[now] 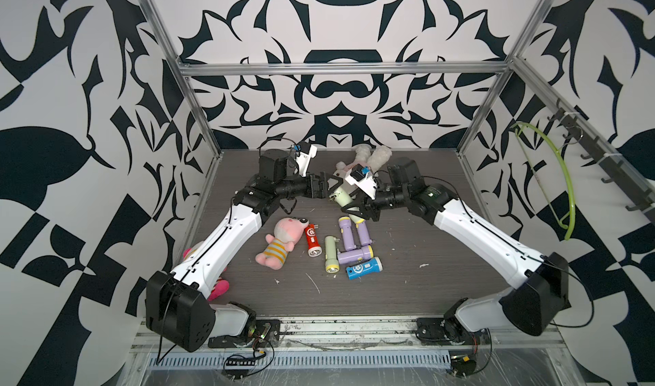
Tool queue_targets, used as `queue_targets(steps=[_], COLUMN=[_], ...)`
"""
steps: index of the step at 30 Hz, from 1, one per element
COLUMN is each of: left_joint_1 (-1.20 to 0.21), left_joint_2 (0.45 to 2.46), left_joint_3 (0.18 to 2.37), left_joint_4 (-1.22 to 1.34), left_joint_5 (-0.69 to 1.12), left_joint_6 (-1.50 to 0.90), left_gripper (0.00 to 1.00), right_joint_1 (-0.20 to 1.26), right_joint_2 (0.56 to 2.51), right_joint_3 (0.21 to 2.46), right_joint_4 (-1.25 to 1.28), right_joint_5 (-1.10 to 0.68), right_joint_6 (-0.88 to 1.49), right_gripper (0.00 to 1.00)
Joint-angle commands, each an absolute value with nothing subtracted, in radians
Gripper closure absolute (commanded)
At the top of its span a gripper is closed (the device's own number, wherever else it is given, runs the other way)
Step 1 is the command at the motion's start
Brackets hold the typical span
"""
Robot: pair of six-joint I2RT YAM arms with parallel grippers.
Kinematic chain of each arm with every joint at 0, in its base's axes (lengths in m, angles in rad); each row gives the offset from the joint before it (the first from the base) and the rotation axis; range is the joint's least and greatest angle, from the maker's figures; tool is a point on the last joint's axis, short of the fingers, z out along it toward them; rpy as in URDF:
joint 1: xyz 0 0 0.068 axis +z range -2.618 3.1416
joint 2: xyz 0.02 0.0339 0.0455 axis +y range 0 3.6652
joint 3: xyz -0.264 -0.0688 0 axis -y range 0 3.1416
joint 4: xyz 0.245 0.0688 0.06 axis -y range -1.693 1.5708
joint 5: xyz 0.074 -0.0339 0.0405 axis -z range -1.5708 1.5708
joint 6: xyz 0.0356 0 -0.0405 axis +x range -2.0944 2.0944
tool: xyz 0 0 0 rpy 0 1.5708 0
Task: Close the plug at the bottom of the flashlight
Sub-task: Pick up the flashlight from the center of the board, then close the plug of the flashlight.
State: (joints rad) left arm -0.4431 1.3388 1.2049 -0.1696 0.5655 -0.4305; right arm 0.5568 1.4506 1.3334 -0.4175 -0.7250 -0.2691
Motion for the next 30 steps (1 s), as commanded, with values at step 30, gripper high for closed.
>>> queue_targets(steps=[30], left_joint_1=[-0.542], left_joint_2=[1.246], left_joint_3=[1.195], left_joint_4=[0.196], left_joint_5=[1.001], left_joint_6=[-0.537], left_gripper=[0.14], right_joint_1=[0.411], right_joint_2=[1.322], right_joint_3=[1.450], right_joint_4=[-0.690], right_joint_5=[-1.206], right_joint_6=[-0.474], right_gripper=[1.00])
